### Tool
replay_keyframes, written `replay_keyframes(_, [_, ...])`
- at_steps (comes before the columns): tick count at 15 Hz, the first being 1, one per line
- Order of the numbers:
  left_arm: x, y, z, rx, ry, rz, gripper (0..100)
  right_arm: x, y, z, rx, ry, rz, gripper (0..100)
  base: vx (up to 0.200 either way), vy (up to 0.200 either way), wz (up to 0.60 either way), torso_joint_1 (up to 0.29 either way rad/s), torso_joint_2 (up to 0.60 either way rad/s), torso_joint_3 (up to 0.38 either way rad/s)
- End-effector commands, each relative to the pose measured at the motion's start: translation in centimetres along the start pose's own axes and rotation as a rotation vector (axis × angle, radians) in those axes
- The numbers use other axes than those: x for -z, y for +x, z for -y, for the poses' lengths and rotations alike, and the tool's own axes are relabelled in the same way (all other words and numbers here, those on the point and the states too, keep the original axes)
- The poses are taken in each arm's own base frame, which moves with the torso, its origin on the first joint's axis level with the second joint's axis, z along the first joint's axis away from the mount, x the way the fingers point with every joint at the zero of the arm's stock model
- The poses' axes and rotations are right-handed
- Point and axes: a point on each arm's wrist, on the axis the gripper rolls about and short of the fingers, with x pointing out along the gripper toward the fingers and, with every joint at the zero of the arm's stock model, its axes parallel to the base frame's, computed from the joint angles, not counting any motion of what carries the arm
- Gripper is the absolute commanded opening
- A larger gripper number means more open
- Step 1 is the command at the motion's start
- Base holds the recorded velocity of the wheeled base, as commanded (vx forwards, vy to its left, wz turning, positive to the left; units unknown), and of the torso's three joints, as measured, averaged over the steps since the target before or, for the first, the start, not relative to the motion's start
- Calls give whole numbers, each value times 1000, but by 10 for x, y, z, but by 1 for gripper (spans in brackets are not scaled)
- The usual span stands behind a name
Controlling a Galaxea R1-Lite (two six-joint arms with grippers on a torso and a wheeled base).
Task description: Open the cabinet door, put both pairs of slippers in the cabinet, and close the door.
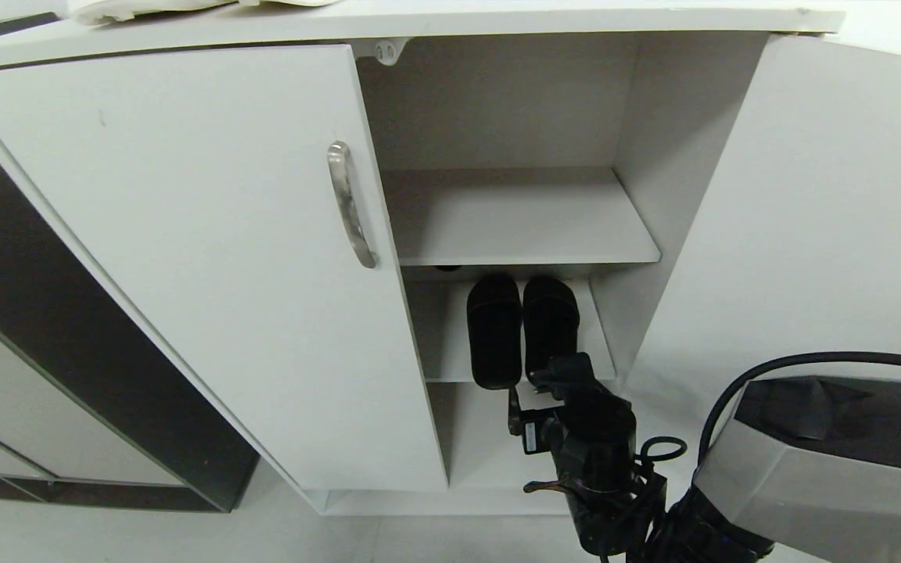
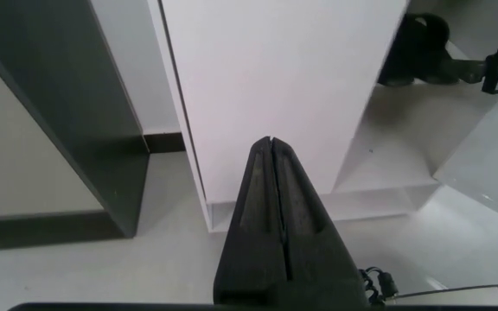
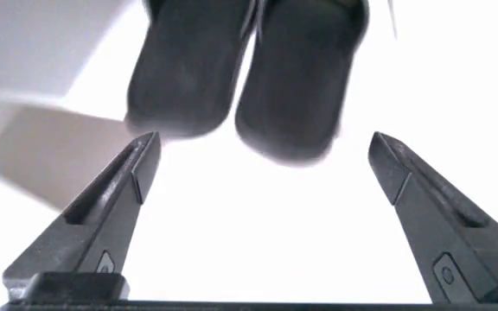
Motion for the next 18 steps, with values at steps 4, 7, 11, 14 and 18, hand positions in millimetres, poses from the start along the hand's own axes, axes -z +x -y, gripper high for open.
replay_keyframes(4, [0,0,0,-1,-2,-1,0,-1,-2,0,-3,0,0,100,-200,0,0,-1,1,5])
replay_keyframes(7, [0,0,0,-1,0,-1,0,-1,-2,0,-4,0,0,100,-67,0,0,1,1,2])
replay_keyframes(11, [0,0,0,1,6,-1,0,-1,-4,-2,-12,0,2,100,0,0,0,0,0,0])
replay_keyframes(14, [0,0,0,1,4,-1,0,-1,-5,-1,-12,0,2,100,0,0,0,1,1,19])
replay_keyframes(18, [0,0,0,1,4,-1,0,1,-6,0,-12,-8,-7,100,0,0,0,2,4,182])
